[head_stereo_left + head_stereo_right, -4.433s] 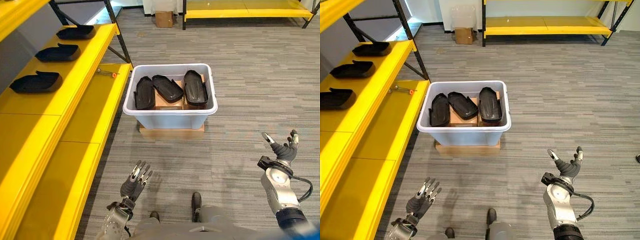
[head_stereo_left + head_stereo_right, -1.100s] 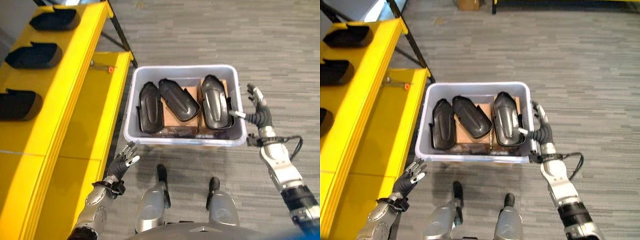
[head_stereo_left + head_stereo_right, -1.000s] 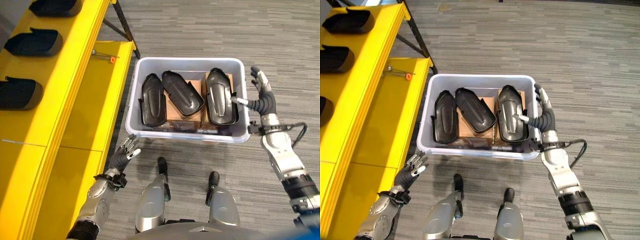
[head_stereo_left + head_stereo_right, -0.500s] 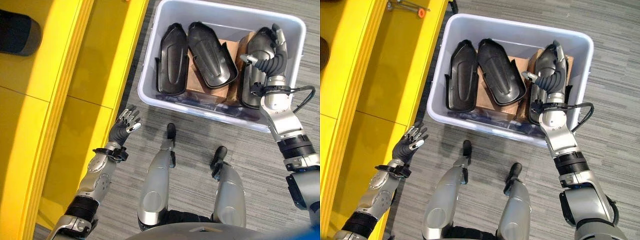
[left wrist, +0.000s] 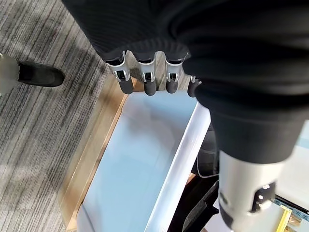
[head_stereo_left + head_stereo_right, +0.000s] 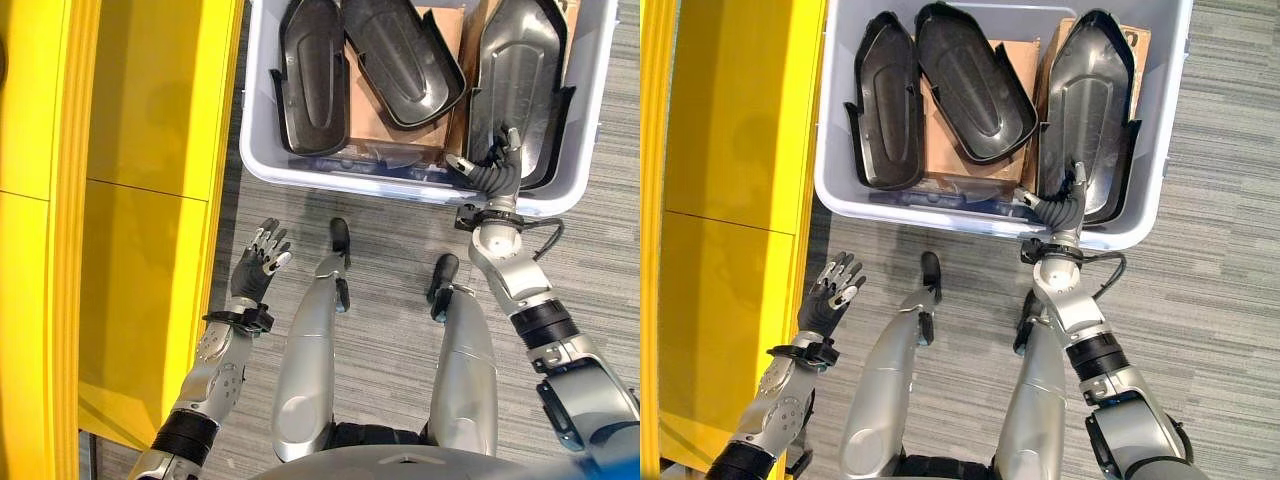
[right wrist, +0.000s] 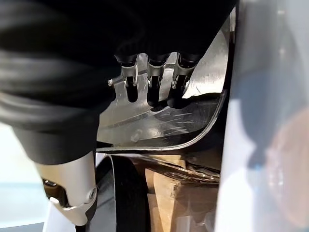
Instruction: Move parts from the plastic box to the shelf.
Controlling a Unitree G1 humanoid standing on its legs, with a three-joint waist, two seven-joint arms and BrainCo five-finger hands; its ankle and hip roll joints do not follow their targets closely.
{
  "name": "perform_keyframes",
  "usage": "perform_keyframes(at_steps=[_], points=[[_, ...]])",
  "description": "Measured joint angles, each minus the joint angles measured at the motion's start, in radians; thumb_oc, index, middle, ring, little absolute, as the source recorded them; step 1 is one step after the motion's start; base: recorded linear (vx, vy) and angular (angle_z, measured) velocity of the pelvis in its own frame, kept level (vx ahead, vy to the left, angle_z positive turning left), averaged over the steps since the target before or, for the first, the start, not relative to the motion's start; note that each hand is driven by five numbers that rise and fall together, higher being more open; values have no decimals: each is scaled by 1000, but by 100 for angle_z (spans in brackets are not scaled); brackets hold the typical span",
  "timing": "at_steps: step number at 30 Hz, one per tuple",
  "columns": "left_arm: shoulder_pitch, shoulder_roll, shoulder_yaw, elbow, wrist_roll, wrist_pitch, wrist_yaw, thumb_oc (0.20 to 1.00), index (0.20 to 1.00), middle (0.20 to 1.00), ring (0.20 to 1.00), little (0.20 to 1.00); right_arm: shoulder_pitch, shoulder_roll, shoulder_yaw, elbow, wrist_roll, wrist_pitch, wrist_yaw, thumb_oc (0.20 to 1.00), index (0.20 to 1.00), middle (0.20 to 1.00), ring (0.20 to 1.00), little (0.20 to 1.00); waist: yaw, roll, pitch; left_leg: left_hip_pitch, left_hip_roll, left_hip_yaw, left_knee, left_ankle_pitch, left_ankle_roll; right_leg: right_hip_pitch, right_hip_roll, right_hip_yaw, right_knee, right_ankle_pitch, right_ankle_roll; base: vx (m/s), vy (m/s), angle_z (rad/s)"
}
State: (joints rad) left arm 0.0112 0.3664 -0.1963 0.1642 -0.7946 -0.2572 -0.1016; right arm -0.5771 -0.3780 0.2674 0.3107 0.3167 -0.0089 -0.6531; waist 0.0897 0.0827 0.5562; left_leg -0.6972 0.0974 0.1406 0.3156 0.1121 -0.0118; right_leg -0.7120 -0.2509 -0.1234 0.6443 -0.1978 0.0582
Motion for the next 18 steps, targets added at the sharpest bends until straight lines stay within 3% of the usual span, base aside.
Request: perform_keyframes(at_steps=[7, 18], points=[[-3, -1, -10, 0, 4, -1, 21, 1000, 1000, 1000, 1000, 1000, -54, 14, -21, 57, 137, -85, 59, 1000, 1000, 1000, 1000, 1000, 11, 3, -2, 12, 6, -2, -3, 4, -6, 1, 4, -1, 22, -10, -14, 0, -3, -1], [3, 9, -13, 11, 22, -1, 12, 1000, 1000, 1000, 1000, 1000, -212, 4, -29, 105, 253, -74, 192, 1000, 1000, 1000, 1000, 1000, 43, 44, -11, 63, -1, -13, -19, 13, -14, 48, -5, -17, 39, -28, -17, 20, 3, 4]])
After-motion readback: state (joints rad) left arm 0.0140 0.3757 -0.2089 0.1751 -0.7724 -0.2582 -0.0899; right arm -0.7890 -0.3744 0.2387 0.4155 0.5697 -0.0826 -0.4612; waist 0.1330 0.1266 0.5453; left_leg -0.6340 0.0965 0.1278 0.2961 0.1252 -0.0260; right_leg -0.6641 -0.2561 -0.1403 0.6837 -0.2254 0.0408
